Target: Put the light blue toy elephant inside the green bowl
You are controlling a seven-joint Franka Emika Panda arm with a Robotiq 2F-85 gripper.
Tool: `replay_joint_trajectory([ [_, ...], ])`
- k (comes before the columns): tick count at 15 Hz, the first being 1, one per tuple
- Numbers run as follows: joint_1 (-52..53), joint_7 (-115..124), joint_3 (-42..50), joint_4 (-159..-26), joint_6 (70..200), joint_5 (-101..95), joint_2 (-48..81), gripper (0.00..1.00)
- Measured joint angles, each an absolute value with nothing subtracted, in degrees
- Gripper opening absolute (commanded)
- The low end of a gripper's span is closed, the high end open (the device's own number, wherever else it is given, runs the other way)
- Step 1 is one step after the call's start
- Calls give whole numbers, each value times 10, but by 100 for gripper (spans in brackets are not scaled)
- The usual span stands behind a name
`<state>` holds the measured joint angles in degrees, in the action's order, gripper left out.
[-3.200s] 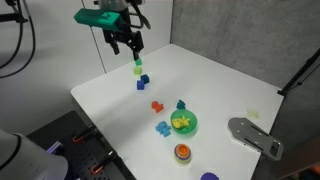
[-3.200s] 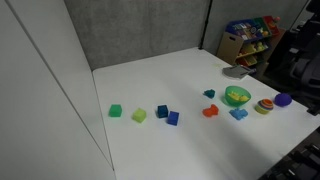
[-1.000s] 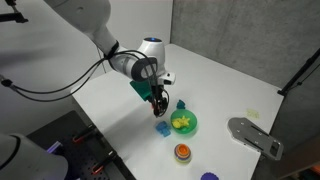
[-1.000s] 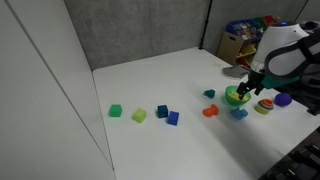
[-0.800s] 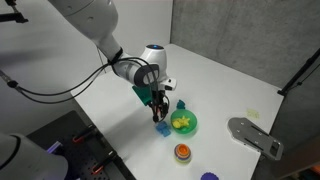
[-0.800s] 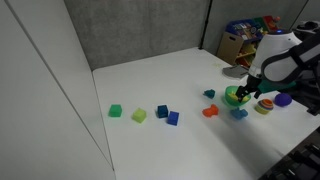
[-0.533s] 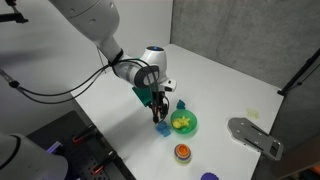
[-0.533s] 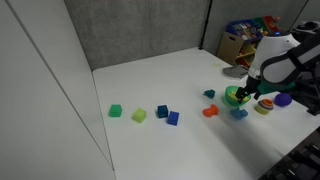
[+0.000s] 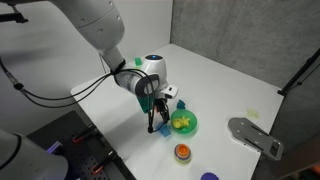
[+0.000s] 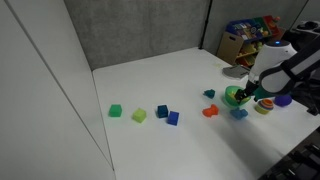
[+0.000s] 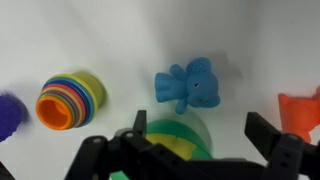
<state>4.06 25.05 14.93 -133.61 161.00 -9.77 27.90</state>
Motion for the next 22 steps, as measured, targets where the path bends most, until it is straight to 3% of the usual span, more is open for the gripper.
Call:
replay_joint_trajectory([
  [10,86,298,181,-1334,1726,19,374,100],
  [22,85,287,143,-1312,1869,137,469,100],
])
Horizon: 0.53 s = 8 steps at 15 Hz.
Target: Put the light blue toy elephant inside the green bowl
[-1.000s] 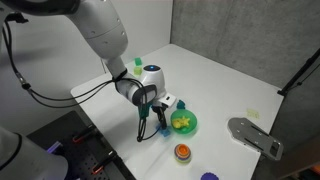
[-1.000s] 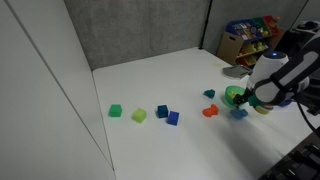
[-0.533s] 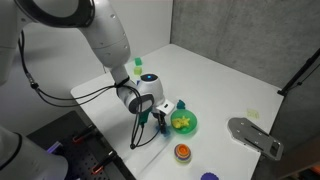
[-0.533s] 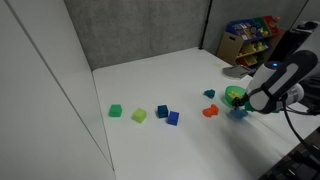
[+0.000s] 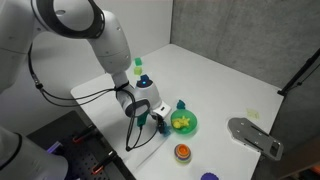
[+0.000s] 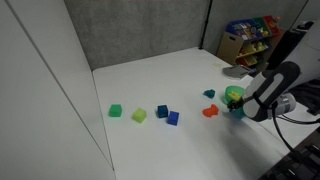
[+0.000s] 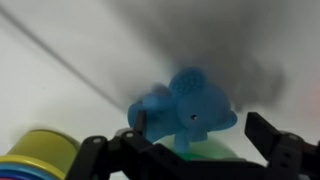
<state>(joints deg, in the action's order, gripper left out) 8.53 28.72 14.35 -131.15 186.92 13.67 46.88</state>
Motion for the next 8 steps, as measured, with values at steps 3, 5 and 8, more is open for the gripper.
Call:
replay_joint_trajectory([
  [3,85,278,140,-1311,1888,151,476,66],
  [5,85,269,140,-1311,1891,158,477,51],
  [8,85,256,141,-1311,1893,164,472,29],
])
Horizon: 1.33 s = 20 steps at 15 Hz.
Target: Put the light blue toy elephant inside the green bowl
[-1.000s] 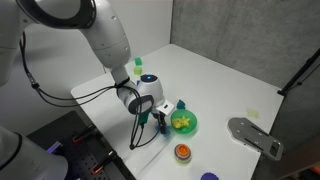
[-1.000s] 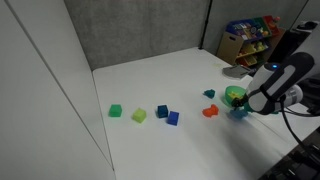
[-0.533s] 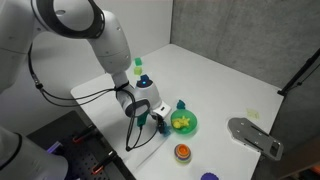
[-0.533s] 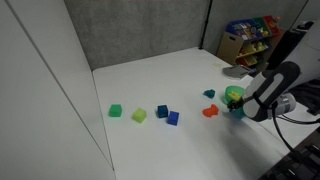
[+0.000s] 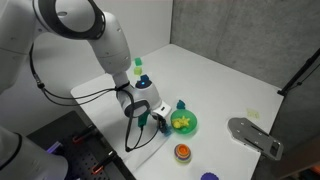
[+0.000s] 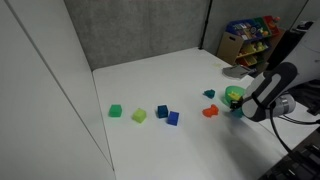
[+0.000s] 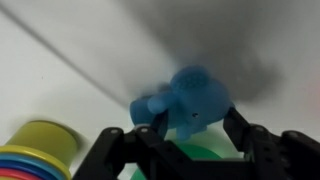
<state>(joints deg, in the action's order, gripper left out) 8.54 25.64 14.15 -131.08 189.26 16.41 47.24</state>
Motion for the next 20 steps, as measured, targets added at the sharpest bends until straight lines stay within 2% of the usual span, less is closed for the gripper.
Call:
replay_joint_trajectory([
  [1,86,254,141,-1311,1892,164,470,21],
  [3,86,247,141,-1311,1891,164,466,13],
  [5,86,239,141,-1311,1888,164,462,10],
  [20,89,211,116,-1320,1778,161,334,10],
])
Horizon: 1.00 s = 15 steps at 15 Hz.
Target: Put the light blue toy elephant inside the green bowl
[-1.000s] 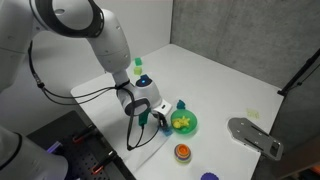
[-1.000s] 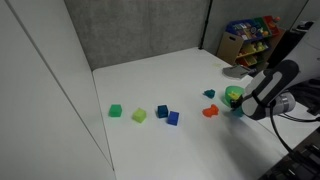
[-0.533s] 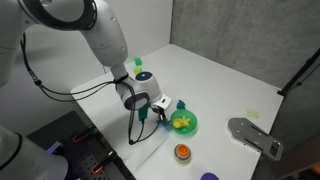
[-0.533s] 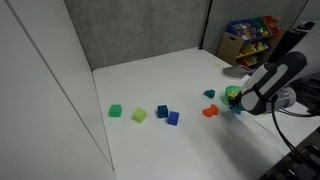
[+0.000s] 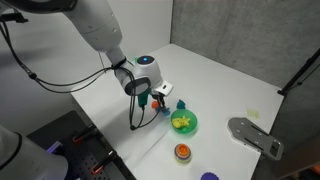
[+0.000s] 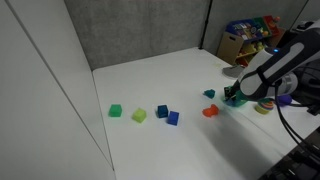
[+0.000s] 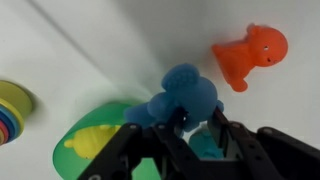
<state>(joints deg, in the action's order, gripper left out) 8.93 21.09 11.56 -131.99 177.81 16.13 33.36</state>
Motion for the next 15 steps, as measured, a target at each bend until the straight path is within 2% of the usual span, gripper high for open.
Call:
replay_joint_trajectory([
  [8,124,212,207,-1276,1772,136,342,10],
  [9,124,213,216,-1267,1772,136,352,56],
  [11,124,215,230,-1249,1772,136,374,57],
  [12,124,217,235,-1242,1772,136,383,62],
  [15,127,219,243,-1228,1761,136,399,87],
])
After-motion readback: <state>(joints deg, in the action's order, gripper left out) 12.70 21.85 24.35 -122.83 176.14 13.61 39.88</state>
